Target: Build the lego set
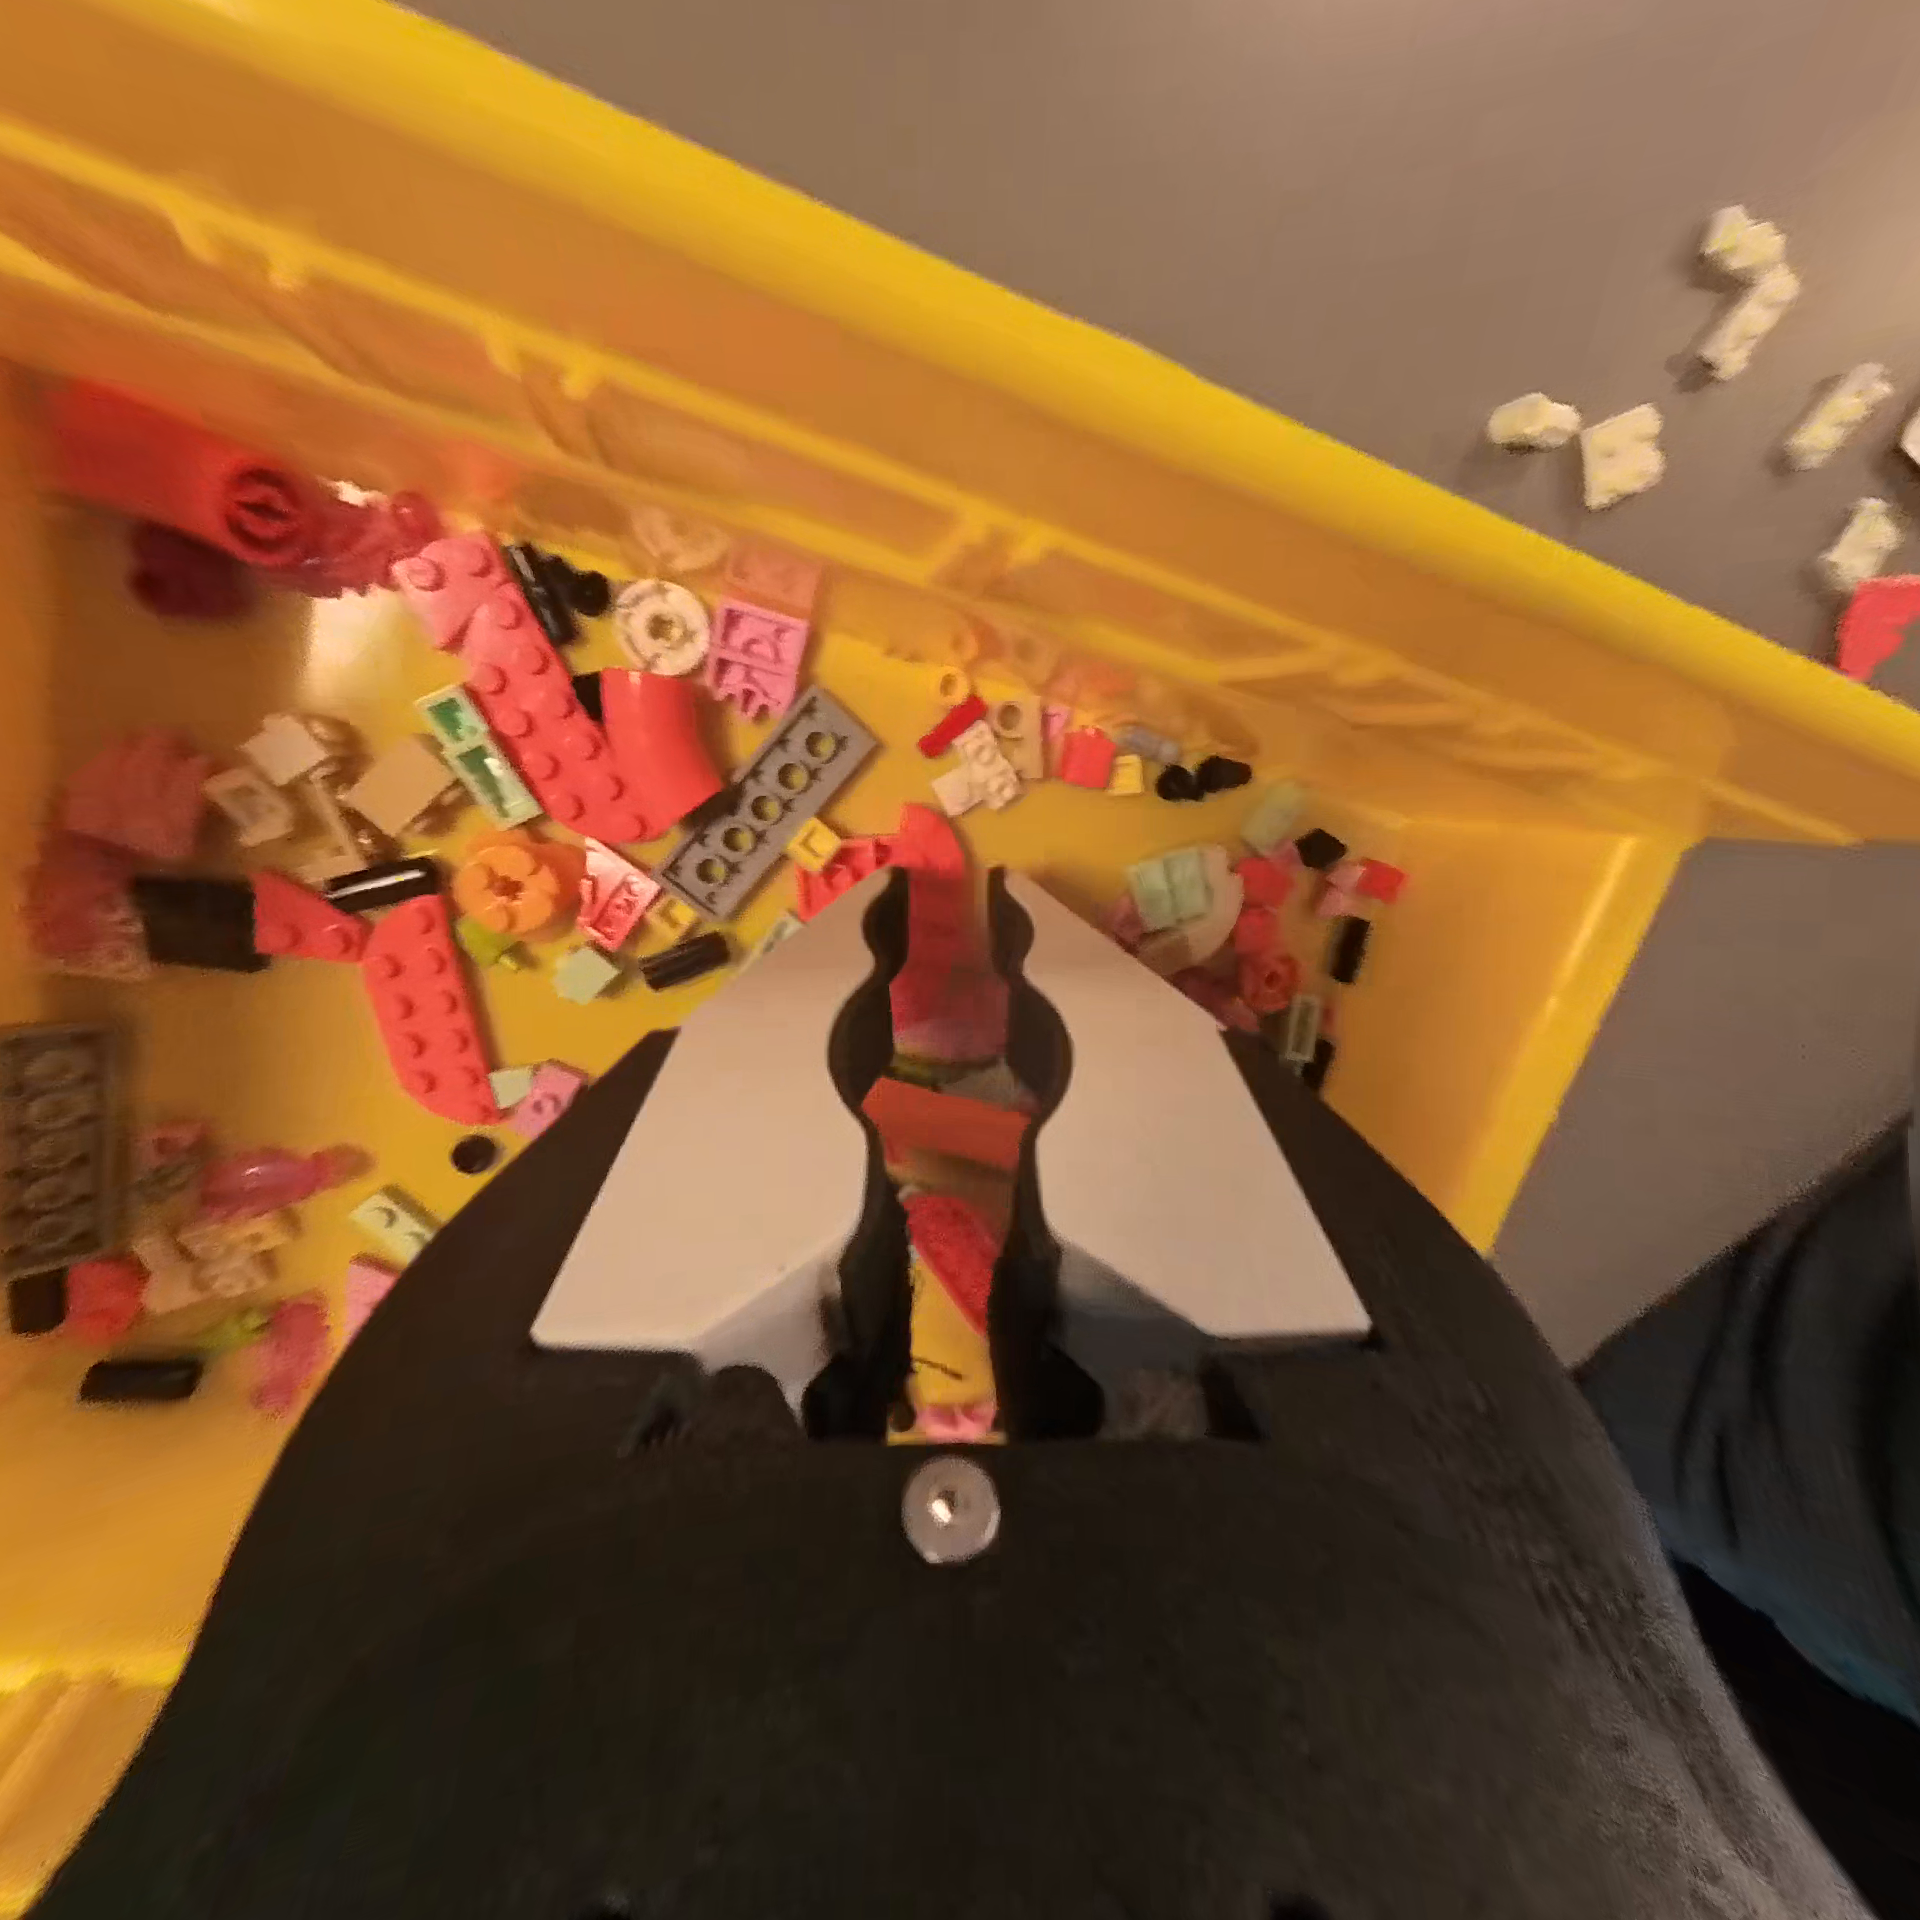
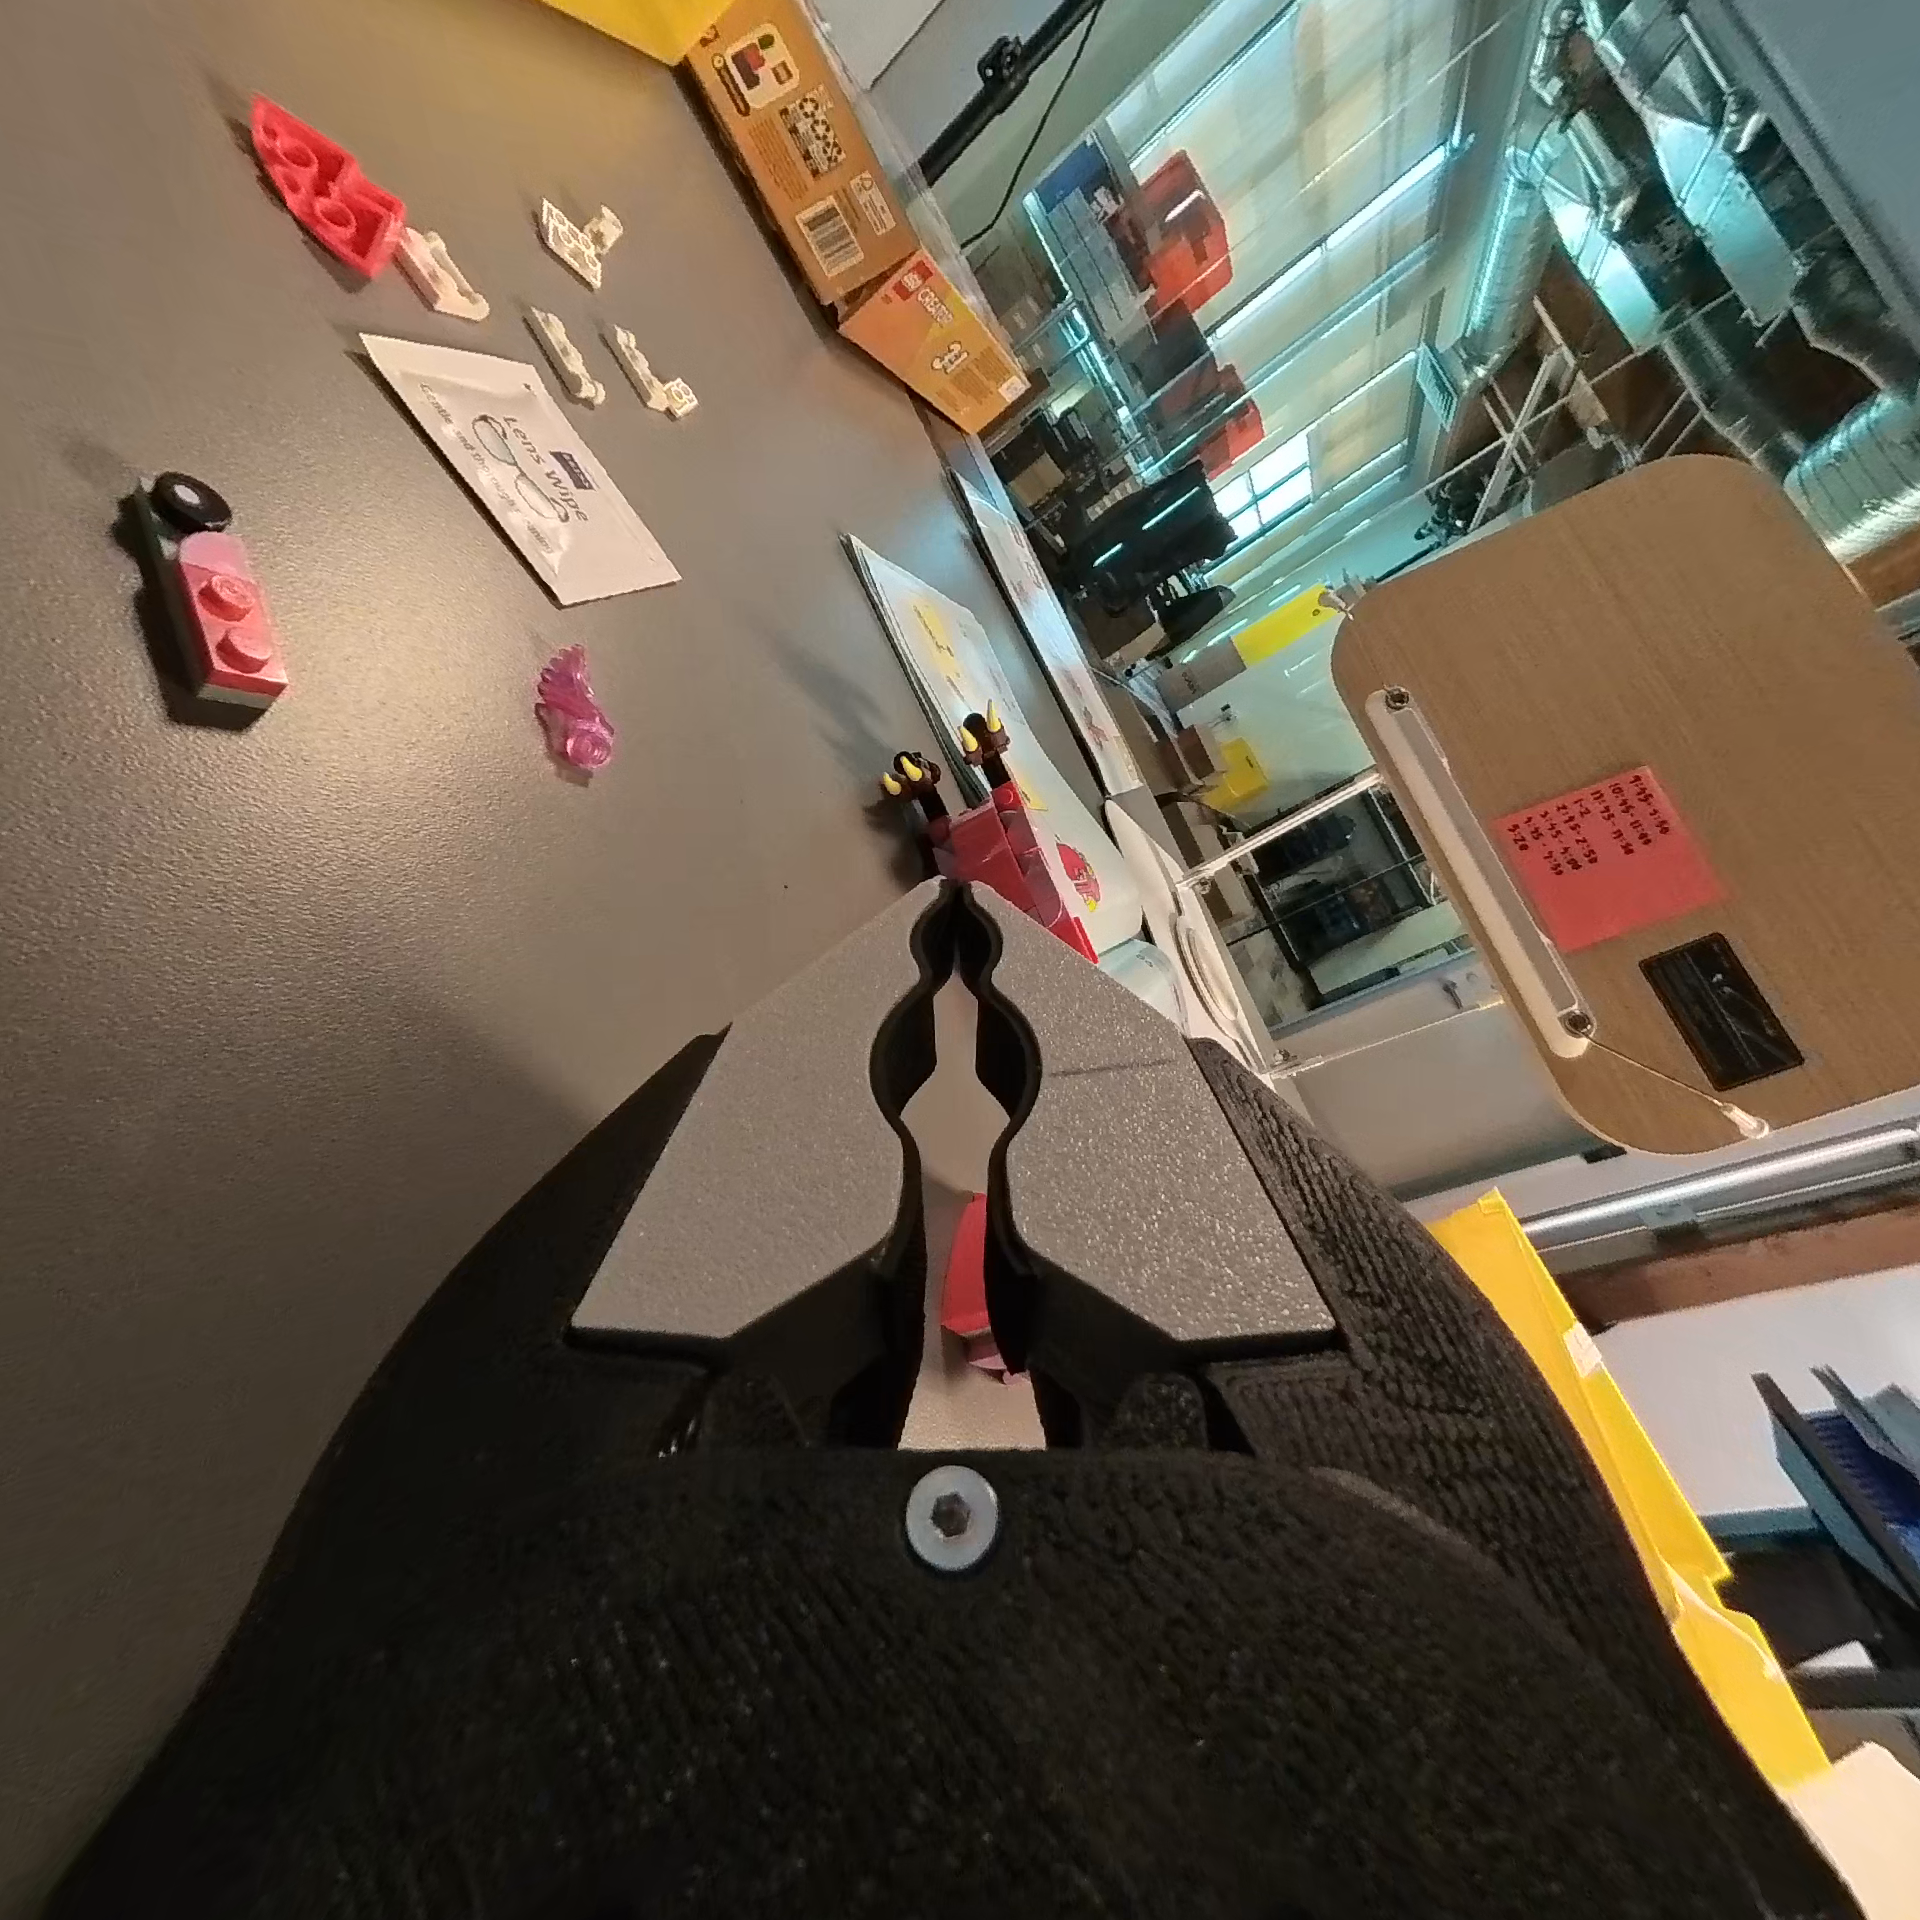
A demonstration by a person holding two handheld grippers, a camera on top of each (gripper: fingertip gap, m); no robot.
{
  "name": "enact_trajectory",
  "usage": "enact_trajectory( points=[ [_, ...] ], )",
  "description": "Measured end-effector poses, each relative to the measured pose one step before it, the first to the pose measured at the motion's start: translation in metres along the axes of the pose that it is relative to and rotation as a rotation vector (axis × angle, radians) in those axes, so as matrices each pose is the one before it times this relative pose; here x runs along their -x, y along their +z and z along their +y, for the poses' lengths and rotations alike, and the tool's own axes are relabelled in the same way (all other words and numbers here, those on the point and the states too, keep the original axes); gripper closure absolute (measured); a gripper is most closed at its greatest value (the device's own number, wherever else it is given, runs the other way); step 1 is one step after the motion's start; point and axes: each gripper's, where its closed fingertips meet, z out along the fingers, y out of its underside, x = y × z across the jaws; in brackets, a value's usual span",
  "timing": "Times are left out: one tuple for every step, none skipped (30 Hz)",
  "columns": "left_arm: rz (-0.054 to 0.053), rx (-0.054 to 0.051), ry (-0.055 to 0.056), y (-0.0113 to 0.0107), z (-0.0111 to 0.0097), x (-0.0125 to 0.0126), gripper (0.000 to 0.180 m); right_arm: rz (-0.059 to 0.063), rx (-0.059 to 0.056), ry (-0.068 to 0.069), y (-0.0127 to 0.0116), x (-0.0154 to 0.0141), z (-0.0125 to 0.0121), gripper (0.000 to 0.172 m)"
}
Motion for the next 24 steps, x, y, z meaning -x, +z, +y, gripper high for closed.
enact_trajectory(
  points=[
    [0.0159,0.0232,-0.0045,0.00065,0.00473,-0.0021,0.161,-0.0003,-0.0001,-0.0003,0.00001,0.00007,-0.0001,0.172],
    [0.0183,0.0227,-0.0048,0.00114,0.00454,-0.00239,0.155,0.0,-0.0004,-0.0003,-0.00006,0.00007,0.00001,0.172],
    [0.0109,-0.0114,0.008,-0.00063,-0.00048,-0.00189,0.153,0.0001,-0.0002,-0.0001,0.00001,-0.00002,-0.00003,0.172],
    [-0.0121,-0.0017,0.0084,-0.00024,0.00095,0.0012,0.152,-0.0001,-0.0003,-0.0004,-0.00007,0.00006,-0.00012,0.172],
    [-0.0235,0.0076,0.0137,0.00035,0.00219,0.00268,0.156,-0.0004,-0.0001,-0.0005,0.00002,0.0001,0.00004,0.172],
    [-0.0296,0.0062,0.0239,0.00043,0.00209,0.00288,0.167,-0.0007,0.0004,-0.0004,0.00009,0.00019,0.00003,0.172],
    [-0.0289,0.0037,0.0297,0.0002,0.00157,0.00211,0.176,-0.0006,0.0003,-0.0005,0.00008,0.00003,0.00003,0.172],
    [-0.0207,0.0044,0.0289,-0.00017,0.00147,0.00061,0.18,-0.0004,0.0001,-0.0005,0.00001,0.00016,-0.00001,0.172],
    [-0.0125,-0.0002,0.0235,-0.00055,0.00061,-0.00049,0.18,-0.0003,0.0001,-0.0004,0.00001,0.00009,0.00007,0.172],
    [-0.0116,-0.0103,0.0158,-0.00096,-0.00112,-0.00024,0.176,-0.0002,0.0,-0.0004,0.0,-0.00001,0.0,0.172],
    [-0.0065,-0.0153,0.0094,-0.00129,-0.00201,-0.00071,0.17,-0.0001,-0.0002,-0.0004,0.00003,0.00007,0.00003,0.172],
    [0.0018,-0.0143,0.0052,-0.00121,-0.002,-0.00123,0.163,-0.0001,-0.0001,-0.0002,0.00001,0.00006,-0.00009,0.172],
    [-0.0012,-0.01,0.0031,-0.00064,-0.00164,-0.00039,0.156,-0.0001,0.0001,-0.0003,0.0,0.00007,0.00008,0.172],
    [-0.0087,0.0027,0.0025,-0.00004,0.00029,0.00105,0.15,-0.0002,0.0003,-0.0005,0.00009,0.00006,0.00009,0.172],
    [-0.0034,0.0207,0.006,0.00126,0.00291,0.00046,0.147,-0.0002,0.0003,-0.0008,0.0,0.00012,0.00001,0.172],
    [-0.0007,0.0282,0.0073,0.00208,0.00426,-0.00015,0.146,0.0,0.0001,-0.001,0.00001,0.00008,-0.00001,0.172],
    [0.0007,0.0249,0.0069,0.00252,0.00379,-0.00058,0.146,0.0,0.0,-0.0008,0.00003,0.00011,0.00011,0.172],
    [0.018,0.0243,0.0062,0.00219,0.00392,-0.00347,0.154,-0.0001,0.0001,-0.0005,0.0,0.00004,-0.00007,0.172],
    [0.0273,0.0173,0.0044,0.00155,0.00302,-0.00481,0.161,-0.0001,0.0,-0.0002,0.00001,0.00008,0.00006,0.172],
    [0.0456,0.0105,0.0059,0.0009,0.00207,-0.00755,0.164,-0.0001,-0.0003,-0.0001,0.00002,0.00001,-0.00004,0.172],
    [0.0519,0.0052,-0.0013,0.00001,0.00147,-0.00794,0.164,-0.0001,-0.0003,0.0002,-0.00008,-0.00002,0.00004,0.172],
    [0.0365,-0.0091,-0.0156,-0.00073,-0.00086,-0.00443,0.163,0.0,-0.0005,0.0002,-0.00007,0.00003,-0.00006,0.172],
    [0.0143,-0.0299,-0.026,-0.00202,-0.00408,-0.00013,0.16,-0.0001,-0.0005,0.0003,0.00003,-0.00002,0.00001,0.172],
    [-0.0041,-0.0496,-0.0375,-0.003,-0.00734,0.00358,0.159,-0.0002,-0.0006,0.0002,-0.00004,0.00014,-0.00002,0.172]
  ],
)
